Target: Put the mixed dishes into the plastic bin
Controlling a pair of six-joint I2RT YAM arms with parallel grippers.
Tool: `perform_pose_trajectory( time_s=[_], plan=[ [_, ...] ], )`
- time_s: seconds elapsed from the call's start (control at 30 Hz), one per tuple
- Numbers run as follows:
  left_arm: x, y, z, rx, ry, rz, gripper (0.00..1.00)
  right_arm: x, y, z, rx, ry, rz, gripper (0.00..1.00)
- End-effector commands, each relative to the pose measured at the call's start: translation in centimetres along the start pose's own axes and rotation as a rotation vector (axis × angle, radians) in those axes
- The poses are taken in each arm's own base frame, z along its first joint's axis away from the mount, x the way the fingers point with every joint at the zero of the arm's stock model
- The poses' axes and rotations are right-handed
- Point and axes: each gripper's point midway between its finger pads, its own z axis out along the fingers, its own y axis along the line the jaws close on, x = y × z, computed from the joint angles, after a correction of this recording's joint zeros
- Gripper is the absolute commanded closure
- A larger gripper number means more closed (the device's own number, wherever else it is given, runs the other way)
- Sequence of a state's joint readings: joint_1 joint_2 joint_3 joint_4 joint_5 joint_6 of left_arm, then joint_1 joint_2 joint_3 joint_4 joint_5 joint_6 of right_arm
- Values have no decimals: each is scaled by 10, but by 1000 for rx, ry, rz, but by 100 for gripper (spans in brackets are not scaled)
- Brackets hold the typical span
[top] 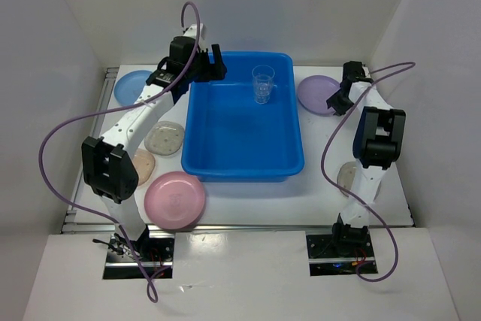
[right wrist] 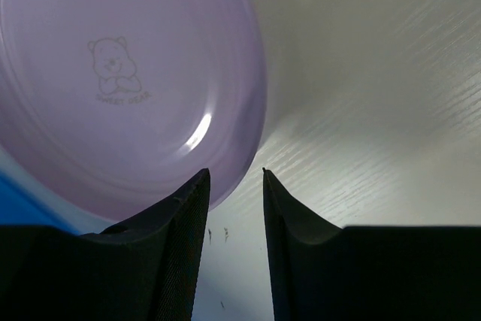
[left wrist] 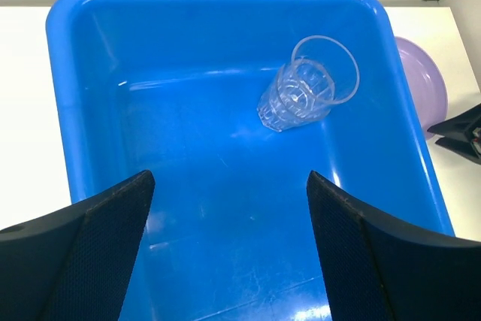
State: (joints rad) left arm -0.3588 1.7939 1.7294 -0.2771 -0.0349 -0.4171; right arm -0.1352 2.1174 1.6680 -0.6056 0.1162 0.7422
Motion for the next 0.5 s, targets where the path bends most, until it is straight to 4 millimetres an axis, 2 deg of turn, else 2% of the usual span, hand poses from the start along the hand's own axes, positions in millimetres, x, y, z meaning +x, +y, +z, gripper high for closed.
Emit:
perform_pose_trajectory(
  time_s=[0.0, 0.17, 0.23, 0.3, 0.43, 0.47],
  plan=[
    [-30, -8, -15, 18, -92, 27, 10, -12, 8, 4, 9, -52, 43, 60],
    [-24, -4, -13, 4, -86, 27, 10, -5, -2, 16, 49, -44, 48, 60],
    [-20, -1, -11, -9, -80, 36, 10, -1, 1, 20, 46, -40, 49, 65],
    [-21, 1, -11, -18, -83, 36, 10, 1, 3, 24, 39, -35, 58, 65],
    [-17, 3, -10, -21, -74, 45, 10, 0, 7, 28, 21, -38, 60, 78],
    [-18, 5, -10, -31, -78, 45, 8, 3, 5, 31, 28, -32, 59, 91]
  ],
)
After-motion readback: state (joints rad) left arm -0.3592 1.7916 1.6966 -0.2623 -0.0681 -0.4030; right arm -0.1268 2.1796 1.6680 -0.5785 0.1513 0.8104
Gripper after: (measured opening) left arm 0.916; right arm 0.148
